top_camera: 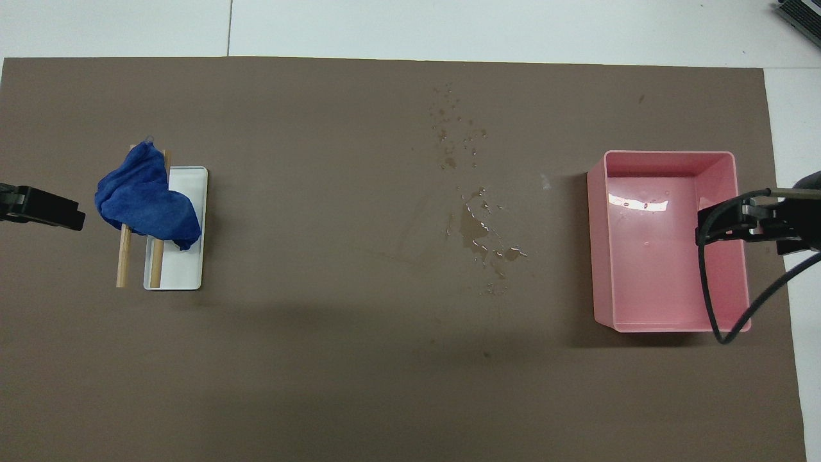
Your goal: Wipe water with towel using both arms
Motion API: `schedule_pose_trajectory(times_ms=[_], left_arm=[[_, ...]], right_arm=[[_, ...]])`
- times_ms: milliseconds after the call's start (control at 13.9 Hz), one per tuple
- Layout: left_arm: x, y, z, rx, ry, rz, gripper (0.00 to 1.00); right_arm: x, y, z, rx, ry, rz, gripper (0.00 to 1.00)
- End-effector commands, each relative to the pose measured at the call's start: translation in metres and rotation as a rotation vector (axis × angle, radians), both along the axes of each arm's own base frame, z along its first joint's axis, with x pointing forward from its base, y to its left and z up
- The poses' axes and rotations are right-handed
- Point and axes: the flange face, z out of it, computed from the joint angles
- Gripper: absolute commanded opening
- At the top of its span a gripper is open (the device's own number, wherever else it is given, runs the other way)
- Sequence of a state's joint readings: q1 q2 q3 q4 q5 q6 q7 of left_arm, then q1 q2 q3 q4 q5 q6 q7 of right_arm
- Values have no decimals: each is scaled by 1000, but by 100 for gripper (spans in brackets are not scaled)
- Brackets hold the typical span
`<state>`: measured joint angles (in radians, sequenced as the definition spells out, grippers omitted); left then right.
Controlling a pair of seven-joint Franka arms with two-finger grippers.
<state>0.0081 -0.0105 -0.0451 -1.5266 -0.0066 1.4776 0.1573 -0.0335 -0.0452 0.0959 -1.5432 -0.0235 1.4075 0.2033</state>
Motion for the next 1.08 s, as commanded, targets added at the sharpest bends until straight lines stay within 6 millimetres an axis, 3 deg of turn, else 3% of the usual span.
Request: schedule_pose_trajectory(times_ms=[0,432,720,1008], left_arm=[[0,3,2,-7,-20,-8,100],[-1,1,-6,-7,-23,4,100],[5,3,-14,-11,-124,128,100],[15,5,-51,-12,-209,138,100]], right_arm=[[-7,-3,0,-7,-9,-5,100],[-7,-3,1,-3,-9,-2,100],[-8,-7,2,-4,-9,-13,100],[-8,-6,3,0,-10,-8,100]])
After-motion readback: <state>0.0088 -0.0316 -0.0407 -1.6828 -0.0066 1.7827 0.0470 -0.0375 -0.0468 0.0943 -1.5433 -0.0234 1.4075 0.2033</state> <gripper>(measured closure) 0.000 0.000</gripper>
